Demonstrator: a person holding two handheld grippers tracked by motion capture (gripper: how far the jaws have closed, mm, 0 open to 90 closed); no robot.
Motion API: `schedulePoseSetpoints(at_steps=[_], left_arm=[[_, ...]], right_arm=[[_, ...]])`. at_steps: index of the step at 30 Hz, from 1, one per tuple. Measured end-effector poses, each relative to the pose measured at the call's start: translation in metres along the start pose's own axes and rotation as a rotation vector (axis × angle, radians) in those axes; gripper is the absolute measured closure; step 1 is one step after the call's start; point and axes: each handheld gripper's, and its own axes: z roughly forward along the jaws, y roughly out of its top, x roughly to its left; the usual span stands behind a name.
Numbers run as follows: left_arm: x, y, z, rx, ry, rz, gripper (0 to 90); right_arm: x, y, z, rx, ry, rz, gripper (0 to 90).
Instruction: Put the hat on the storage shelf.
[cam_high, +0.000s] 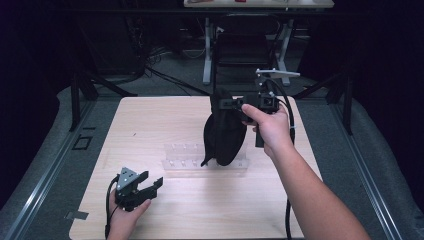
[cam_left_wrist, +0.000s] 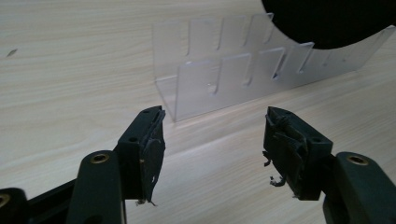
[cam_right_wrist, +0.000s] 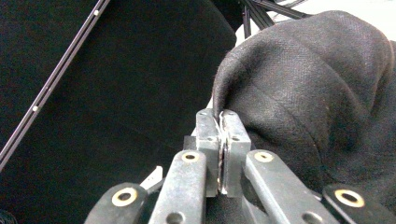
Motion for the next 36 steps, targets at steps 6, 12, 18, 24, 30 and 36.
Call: schedulePoseSetpoints(at_steps=[6, 12, 18, 24, 30, 36], left_arm=[[-0.013, 0.013, 0.007, 0.014, -0.016, 0.065, 44.4], [-0.028, 0.028, 0.016, 0.022, -0.044, 0.115, 51.8], [-0.041, 0.043, 0.022, 0.017, -0.092, 0.139, 54.0], [-0.054, 0.056, 0.024, -0.005, -0.131, 0.160, 55.8], [-0.071, 0.068, 0.027, -0.013, -0.163, 0.195, 58.2], [-0.086, 0.076, 0.031, -0.012, -0.178, 0.235, 61.1]], right_arm=[[0.004, 0.000, 0.004, 0.008, -0.004, -0.013, 88.5], [0.007, -0.001, 0.009, 0.012, 0.004, -0.014, 88.5], [0.009, -0.001, 0.012, 0.019, 0.014, -0.011, 88.5], [0.009, -0.001, 0.014, 0.017, 0.021, -0.008, 88.4], [0.009, -0.002, 0.015, 0.017, 0.025, -0.007, 88.4], [0.009, -0.001, 0.016, 0.015, 0.028, -0.008, 88.4]])
